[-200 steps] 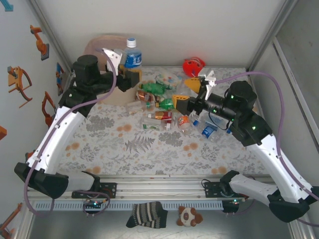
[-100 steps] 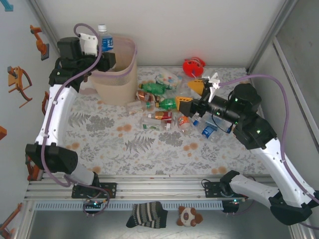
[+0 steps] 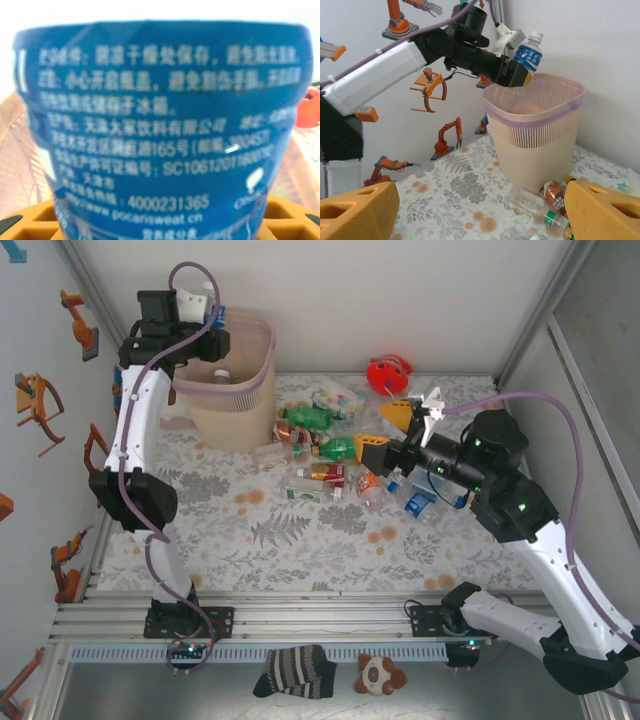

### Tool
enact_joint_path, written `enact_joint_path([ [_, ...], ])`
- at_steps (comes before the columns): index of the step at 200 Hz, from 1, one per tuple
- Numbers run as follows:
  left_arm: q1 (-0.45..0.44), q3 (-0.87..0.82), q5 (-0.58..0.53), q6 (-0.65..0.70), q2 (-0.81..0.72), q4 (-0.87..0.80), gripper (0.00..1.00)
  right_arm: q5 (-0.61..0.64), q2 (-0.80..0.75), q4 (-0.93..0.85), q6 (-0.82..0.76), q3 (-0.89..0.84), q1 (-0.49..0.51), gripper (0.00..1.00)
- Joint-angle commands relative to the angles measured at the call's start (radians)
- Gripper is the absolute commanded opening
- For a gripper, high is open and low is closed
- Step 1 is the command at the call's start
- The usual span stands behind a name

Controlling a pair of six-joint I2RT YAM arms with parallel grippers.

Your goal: Put the plastic bottles in the bin

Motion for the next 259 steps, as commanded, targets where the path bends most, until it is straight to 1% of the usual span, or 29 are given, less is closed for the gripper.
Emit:
enact_joint_path([
  [1, 0.006, 0.098, -0.017, 0.026, 0.074, -0.126, 0.42, 0.019, -0.021, -0.009, -0.014, 0.011, 0.008, 0.85],
  [22, 0.006, 0.132, -0.021, 0.026, 0.130, -0.156, 0.42, 0.020, -0.027, -0.011, -0.011, 0.008, 0.008, 0.85],
  [65, 0.006, 0.136, -0.017, 0.036, 0.212, -0.206, 0.42, 0.024, -0.034, -0.016, -0.014, 0.001, 0.008, 0.84],
  [173, 0.003, 0.167, -0.089, 0.052, 0.355, -0.392, 0.43, 0.019, -0.020, -0.010, -0.018, -0.003, 0.009, 0.84],
  [226, 0.000, 0.215, -0.106, 0.056, 0.433, -0.473, 0.49, 0.021, -0.023, -0.014, -0.014, -0.001, 0.008, 0.84],
  [236, -0.002, 0.215, -0.117, 0.056, 0.438, -0.480, 0.50, 0.019, -0.025, -0.012, -0.012, 0.000, 0.008, 0.84],
  [259, -0.002, 0.215, -0.103, 0.050, 0.433, -0.491, 0.54, 0.017, -0.026, -0.010, -0.011, 0.002, 0.009, 0.84],
])
